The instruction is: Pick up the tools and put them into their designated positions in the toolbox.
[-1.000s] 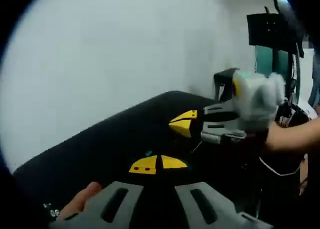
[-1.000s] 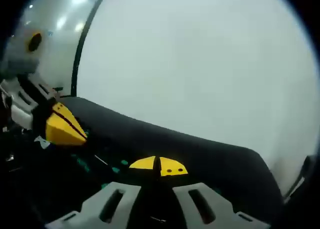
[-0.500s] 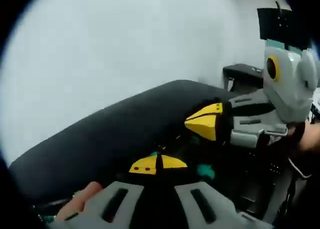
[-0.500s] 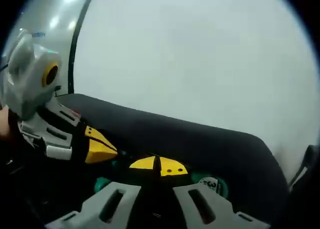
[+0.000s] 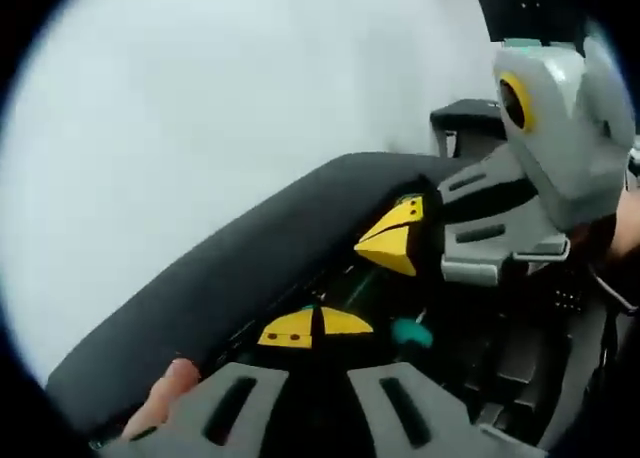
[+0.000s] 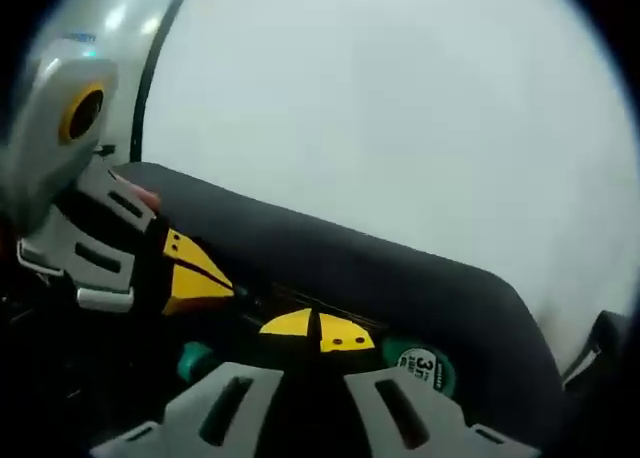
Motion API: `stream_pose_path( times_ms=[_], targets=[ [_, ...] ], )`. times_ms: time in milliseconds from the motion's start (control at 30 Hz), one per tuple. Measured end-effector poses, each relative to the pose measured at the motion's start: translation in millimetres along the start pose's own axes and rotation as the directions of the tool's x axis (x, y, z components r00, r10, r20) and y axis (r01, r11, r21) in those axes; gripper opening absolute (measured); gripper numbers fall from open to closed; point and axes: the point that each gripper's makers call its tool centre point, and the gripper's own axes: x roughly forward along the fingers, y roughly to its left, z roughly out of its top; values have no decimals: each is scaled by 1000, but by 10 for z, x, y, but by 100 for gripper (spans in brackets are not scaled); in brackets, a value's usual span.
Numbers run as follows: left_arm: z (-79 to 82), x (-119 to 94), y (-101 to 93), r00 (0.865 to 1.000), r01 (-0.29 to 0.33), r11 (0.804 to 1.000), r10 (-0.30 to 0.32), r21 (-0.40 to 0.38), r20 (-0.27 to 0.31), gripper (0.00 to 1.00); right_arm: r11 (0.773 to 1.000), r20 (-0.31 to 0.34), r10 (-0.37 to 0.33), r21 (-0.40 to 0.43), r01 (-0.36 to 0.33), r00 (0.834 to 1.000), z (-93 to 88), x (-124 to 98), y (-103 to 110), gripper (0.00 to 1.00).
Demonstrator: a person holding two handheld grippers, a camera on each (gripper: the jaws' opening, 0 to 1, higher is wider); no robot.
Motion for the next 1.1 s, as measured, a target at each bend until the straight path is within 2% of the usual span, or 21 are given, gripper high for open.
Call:
stream_pose_path(
  times_ms=[200, 300, 433, 467, 500, 533, 600, 633, 667, 700, 733, 767, 800, 833, 867, 900, 933, 1000, 1033, 1067, 1100],
  targets=[
    [8, -32, -91, 1000, -1, 999, 2, 43, -14, 1, 999, -14, 21, 48, -21, 1000, -11, -53, 3, 0],
    [8, -37, -113, 1000, -21, 993, 23, 119, -18, 1, 1000, 1, 4, 4, -4, 1000, -6, -31, 22, 0],
    [-4, -148, -241, 1000, -23, 992, 25, 122, -16, 1, 1000, 1, 8, 3, -8, 1000, -2, -39, 24, 0],
    [-48, -145, -284, 999, 2, 992, 4, 127, -46, 0, 999, -124, 34, 23, -31, 992, -251, -48, 92, 0],
    [-26, -170, -304, 1000, -10, 987, 11, 159, -9, 0, 997, -28, 15, -69, -17, 1000, -98, 164, -25, 0],
    [-49, -187, -310, 999, -23, 991, 26, 132, -19, 0, 996, -43, -10, -90, 6, 999, -152, 415, -123, 0],
    [-43, -217, -321, 999, -33, 992, 37, 120, -32, 1, 992, 13, 1, -125, 0, 1000, -95, -151, 97, 0],
    [-21, -212, -298, 999, -35, 993, 39, 114, -33, 1, 996, -16, 23, -86, -24, 1000, -111, -127, 75, 0],
    [-30, -217, -280, 998, -25, 997, 28, 67, -52, 2, 998, -41, 56, -35, -58, 998, -124, -132, 91, 0],
    [3, -185, -146, 996, -33, 999, 35, 31, -82, 2, 998, -63, 63, 21, -61, 996, -141, -142, 39, 0],
    [190, -206, 9, 1000, -7, 997, 8, -74, 24, 2, 996, -20, 15, 87, -13, 1000, -65, -132, -73, 0],
    [390, -325, 195, 991, 8, 985, 15, -170, 135, 2, 989, -19, 23, 147, -20, 1000, -62, -138, -106, 0],
    [497, -422, 300, 981, 27, 970, 21, -243, 191, 2, 987, -16, 17, 162, -15, 1000, -10, 47, -250, 0],
    [701, -842, 200, 946, 16, 971, 63, -238, 319, 3, 990, 88, -12, 138, 0, 996, 167, 113, -354, 0],
    [790, -1145, 182, 919, 5, 980, 73, -198, 387, 3, 989, 114, -14, 145, -3, 993, 152, -74, -300, 2],
    [787, -1450, 115, 903, 1, 978, 88, -207, 420, 3, 987, 115, -8, 160, -10, 993, 140, -78, -309, 4],
    [780, -1732, 70, 885, -15, 984, 95, -176, 456, 4, 985, 128, -15, 173, -7, 992, 157, -107, -339, 6],
    [733, -2315, -78, 840, -34, 982, 128, -184, 527, 8, 981, 166, -37, 195, 4, 985, 198, -227, -350, 6],
    [697, -2300, 207, 858, 15, 965, 122, -262, 499, 9, 978, 139, -28, 211, -2, 990, 154, -193, -340, 6],
    [649, -2534, 164, 839, 22, 961, 132, -275, 527, 10, 977, 142, -24, 212, -6, 990, 155, -193, -326, 6],
    [510, -2792, 166, 821, 21, 959, 146, -283, 552, 10, 976, 109, -16, 216, -8, 994, 110, -140, -330, 6]
  ],
)
